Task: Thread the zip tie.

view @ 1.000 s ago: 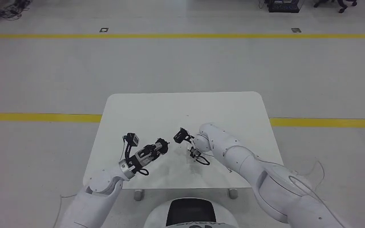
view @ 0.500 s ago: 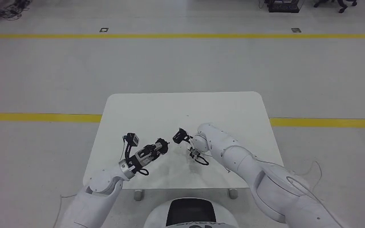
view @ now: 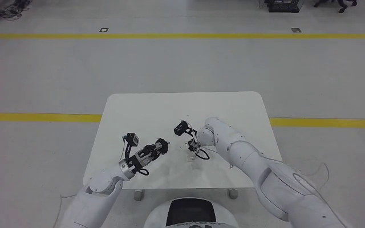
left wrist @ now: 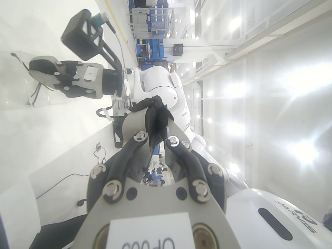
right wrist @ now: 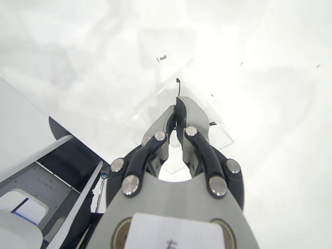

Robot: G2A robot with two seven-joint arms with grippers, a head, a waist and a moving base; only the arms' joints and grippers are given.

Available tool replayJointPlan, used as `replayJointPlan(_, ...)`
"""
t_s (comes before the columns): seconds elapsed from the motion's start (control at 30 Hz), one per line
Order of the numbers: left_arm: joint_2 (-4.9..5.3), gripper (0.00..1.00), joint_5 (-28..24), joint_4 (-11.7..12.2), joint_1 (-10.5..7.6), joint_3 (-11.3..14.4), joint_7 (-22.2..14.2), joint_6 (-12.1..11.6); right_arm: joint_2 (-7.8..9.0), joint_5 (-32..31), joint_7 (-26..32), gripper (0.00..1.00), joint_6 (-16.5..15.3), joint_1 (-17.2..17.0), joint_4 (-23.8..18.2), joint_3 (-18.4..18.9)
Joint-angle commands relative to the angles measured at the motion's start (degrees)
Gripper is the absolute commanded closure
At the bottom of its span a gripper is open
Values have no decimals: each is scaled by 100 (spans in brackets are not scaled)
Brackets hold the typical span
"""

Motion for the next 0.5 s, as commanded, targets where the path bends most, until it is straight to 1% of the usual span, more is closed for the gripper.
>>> replayJointPlan(0.0, 0, 100, 0, 0, 0, 0, 0, 0, 137, 85, -112, 100, -86, -49, -151, 212)
replayJointPlan(0.13, 0, 100, 0, 0, 0, 0, 0, 0, 475, 285, -338, 100, -86, -292, -697, 675)
replayJointPlan(0.17, 0, 100, 0, 0, 0, 0, 0, 0, 599, 317, -376, 100, -86, -408, -922, 823)
replayJointPlan(0.23, 0, 100, 0, 0, 0, 0, 0, 0, 792, 388, -444, 100, -86, -612, -1302, 1074)
replayJointPlan(0.3, 0, 100, 0, 0, 0, 0, 0, 0, 1017, 457, -491, 100, -86, -892, -1765, 1385)
replayJointPlan(0.37, 0, 100, 0, 0, 0, 0, 0, 0, 1198, 632, -586, 100, -86, -1181, -2200, 1686)
replayJointPlan(0.4, 0, 100, 0, 0, 0, 0, 0, 0, 1313, 717, -560, 100, -86, -1367, -2498, 1843)
replayJointPlan(0.43, 0, 100, 0, 0, 0, 0, 0, 0, 1395, 758, -524, 100, -86, -1492, -2692, 1942)
replayJointPlan(0.47, 0, 100, 0, 0, 0, 0, 0, 0, 1395, 758, -524, 100, -86, -1492, -2692, 1942)
